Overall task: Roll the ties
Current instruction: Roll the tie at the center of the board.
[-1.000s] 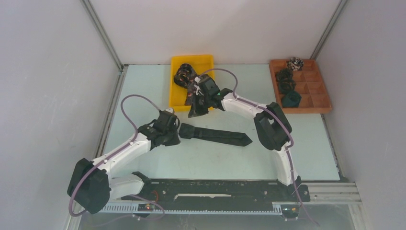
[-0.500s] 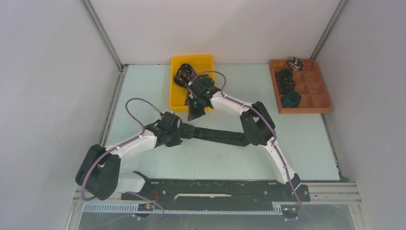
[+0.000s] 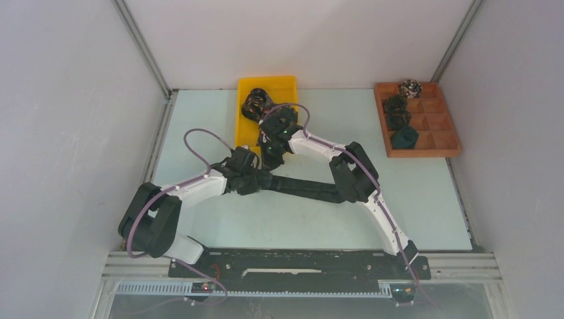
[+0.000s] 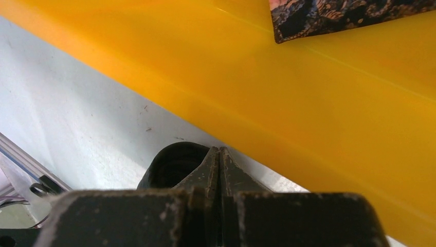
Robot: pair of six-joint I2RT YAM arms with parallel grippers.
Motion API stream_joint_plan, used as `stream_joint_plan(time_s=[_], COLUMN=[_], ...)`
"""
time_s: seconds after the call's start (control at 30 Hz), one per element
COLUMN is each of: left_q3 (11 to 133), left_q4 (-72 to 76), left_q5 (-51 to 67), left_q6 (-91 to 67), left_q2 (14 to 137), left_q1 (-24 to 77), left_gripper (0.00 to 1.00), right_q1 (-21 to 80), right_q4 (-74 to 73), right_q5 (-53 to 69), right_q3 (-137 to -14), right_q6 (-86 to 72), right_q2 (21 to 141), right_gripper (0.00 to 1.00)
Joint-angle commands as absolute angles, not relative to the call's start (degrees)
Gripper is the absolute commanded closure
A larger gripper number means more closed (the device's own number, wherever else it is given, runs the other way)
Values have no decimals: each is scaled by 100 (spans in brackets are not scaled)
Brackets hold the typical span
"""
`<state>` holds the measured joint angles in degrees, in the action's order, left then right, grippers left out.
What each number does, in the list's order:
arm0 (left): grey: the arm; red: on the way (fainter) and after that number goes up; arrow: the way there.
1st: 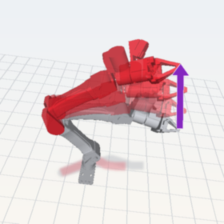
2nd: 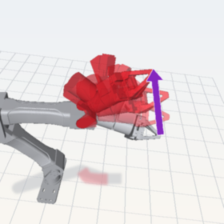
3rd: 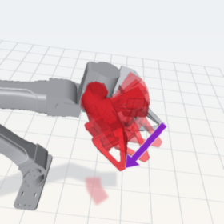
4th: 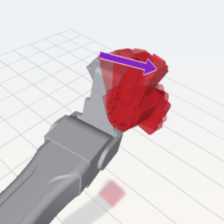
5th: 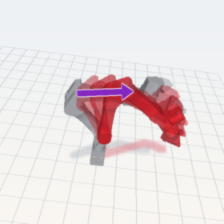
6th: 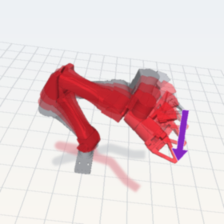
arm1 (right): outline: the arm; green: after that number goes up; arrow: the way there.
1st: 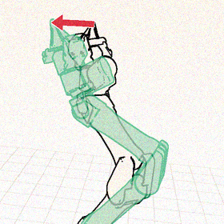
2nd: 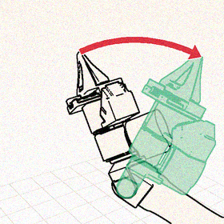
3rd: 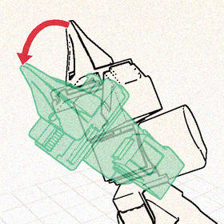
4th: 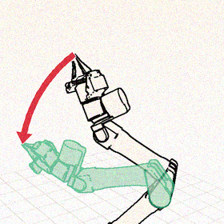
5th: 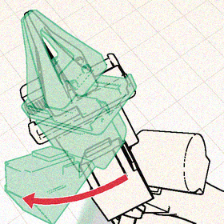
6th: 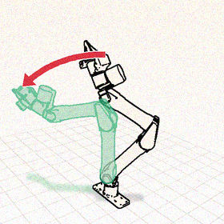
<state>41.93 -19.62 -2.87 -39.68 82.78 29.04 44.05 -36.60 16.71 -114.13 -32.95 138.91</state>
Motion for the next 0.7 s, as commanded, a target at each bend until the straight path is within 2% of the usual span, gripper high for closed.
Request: stream_joint_plan(time_s=[0.0,0.43,0.67], left_q3=[4477,4724,4655], left_q4=[-1715,-1703,-1834], left_q5=[-286,-580,-650], left_q6=[-4095,-4094,-3980], left_q2=[8441,8654,8514], left_q1=[2874,2874,2874], left_gripper=[87,90,86], right_q1=[4455,4443,4380], right_q4=[-3516,-3457,-3456], right_q5=[1748,1767,1726], right_q3=[-11338,-11224,-11230], right_q6=[-3269,-3330,-3339], right_q2=[13865,13769,13705], right_gripper=[100,100,100])
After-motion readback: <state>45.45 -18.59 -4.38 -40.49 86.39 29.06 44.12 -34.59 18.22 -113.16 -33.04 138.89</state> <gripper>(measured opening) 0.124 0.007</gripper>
